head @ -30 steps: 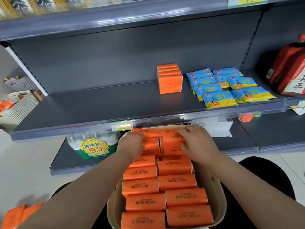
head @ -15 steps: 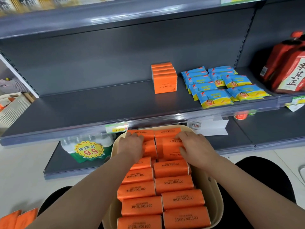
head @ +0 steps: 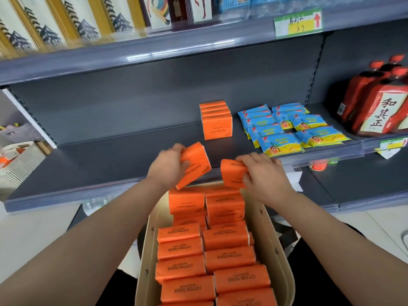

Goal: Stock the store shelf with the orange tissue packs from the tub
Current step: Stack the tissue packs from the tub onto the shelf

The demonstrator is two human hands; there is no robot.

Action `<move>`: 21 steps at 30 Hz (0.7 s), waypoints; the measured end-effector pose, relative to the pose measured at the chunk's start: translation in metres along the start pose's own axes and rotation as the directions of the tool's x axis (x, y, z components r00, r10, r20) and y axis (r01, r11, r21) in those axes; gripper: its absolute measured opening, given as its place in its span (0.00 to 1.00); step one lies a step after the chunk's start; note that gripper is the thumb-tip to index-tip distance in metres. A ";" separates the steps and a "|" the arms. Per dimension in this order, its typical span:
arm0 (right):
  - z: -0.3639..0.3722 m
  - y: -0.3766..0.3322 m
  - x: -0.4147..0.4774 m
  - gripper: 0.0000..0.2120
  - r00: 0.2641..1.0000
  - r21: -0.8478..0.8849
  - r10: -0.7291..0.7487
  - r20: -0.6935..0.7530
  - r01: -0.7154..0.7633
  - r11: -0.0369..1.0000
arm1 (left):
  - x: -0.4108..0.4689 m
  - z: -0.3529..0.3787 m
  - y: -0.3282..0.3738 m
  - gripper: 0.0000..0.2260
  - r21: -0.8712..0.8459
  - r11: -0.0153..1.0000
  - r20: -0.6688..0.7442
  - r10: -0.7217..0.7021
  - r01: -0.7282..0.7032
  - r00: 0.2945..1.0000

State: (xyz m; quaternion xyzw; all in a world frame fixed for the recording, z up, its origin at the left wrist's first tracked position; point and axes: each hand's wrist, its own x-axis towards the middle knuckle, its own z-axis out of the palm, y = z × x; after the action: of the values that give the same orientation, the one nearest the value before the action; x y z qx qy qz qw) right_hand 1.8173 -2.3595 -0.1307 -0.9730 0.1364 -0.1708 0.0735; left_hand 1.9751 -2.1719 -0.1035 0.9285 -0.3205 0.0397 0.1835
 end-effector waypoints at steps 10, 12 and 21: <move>0.011 0.042 0.068 0.22 0.995 -0.027 0.034 -0.098 -0.037 0.999 | 0.089 0.033 0.032 0.19 0.091 0.996 0.019 -0.016 0.014 1.000; 0.015 0.048 0.080 0.23 0.995 -0.032 0.022 -0.096 -0.025 0.999 | 0.102 0.045 0.030 0.21 0.131 0.991 0.054 -0.005 -0.002 0.999; 0.039 0.070 0.101 0.28 0.999 -0.023 -0.018 -0.047 0.017 1.000 | 0.160 0.070 0.031 0.21 0.142 0.984 0.034 0.102 -0.106 0.994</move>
State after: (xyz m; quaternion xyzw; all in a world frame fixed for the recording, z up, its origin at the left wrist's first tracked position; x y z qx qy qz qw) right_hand 1.9056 -2.4514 -0.1486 -0.9706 0.1315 -0.1930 0.0579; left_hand 2.0802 -2.3129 -0.1277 0.9218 -0.3672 0.0596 0.1095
